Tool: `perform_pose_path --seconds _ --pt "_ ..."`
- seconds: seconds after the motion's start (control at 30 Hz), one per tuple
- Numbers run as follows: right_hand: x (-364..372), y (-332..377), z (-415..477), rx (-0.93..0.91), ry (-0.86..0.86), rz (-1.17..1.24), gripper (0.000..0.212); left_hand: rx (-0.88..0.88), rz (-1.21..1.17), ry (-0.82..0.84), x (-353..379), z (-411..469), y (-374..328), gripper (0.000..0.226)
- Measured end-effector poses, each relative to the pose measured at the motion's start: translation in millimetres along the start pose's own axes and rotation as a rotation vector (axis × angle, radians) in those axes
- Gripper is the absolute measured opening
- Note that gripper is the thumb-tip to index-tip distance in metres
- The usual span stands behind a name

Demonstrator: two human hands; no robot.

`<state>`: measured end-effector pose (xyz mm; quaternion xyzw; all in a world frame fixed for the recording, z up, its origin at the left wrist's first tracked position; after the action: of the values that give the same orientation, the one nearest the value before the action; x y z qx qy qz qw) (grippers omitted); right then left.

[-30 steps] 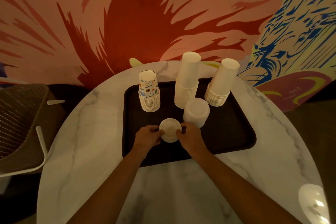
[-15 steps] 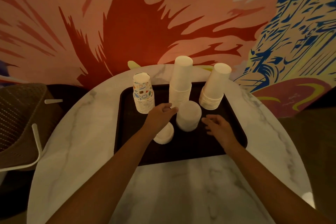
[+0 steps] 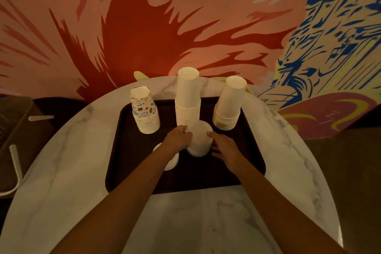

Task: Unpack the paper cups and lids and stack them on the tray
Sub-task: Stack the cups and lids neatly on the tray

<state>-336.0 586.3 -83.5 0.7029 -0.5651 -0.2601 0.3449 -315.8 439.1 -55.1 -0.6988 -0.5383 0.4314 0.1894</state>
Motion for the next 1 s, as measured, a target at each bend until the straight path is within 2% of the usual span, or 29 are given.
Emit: perform_pose_path --seconds 0.33,0.47,0.53,0.67,0.83,1.0 --pt "-37 -10 -7 -0.018 -0.039 -0.048 0.044 0.035 0.003 0.010 26 -13 -1 0.044" --pt "-36 -10 -7 -0.019 -0.023 -0.050 0.053 0.120 -0.157 -0.143 -10 -31 4 0.033" --pt "-35 -10 -7 -0.026 -0.022 -0.081 0.055 0.127 -0.120 -0.261 -37 -38 17 0.030" --pt "-32 -6 -6 -0.054 -0.037 -0.149 0.059 -0.038 -0.074 -0.350 -68 -41 61 0.038" --pt "-32 -1 -7 -0.067 -0.058 -0.180 0.057 -0.267 -0.244 -0.212 -51 -47 97 0.054" --pt "-30 0 -7 -0.071 -0.052 -0.208 0.055 -0.260 -0.343 -0.193 -36 -40 99 0.049"
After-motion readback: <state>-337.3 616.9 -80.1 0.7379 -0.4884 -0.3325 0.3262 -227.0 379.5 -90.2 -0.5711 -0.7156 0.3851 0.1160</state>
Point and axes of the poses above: each hand's wrist, its own z-axis towards the middle knuckle, its own x-axis out of the palm, y = z × x, the point moved 6 cm from there along z, towards the middle knuckle, and after that the axes turned 3 degrees about y, right-handed, at the moved point
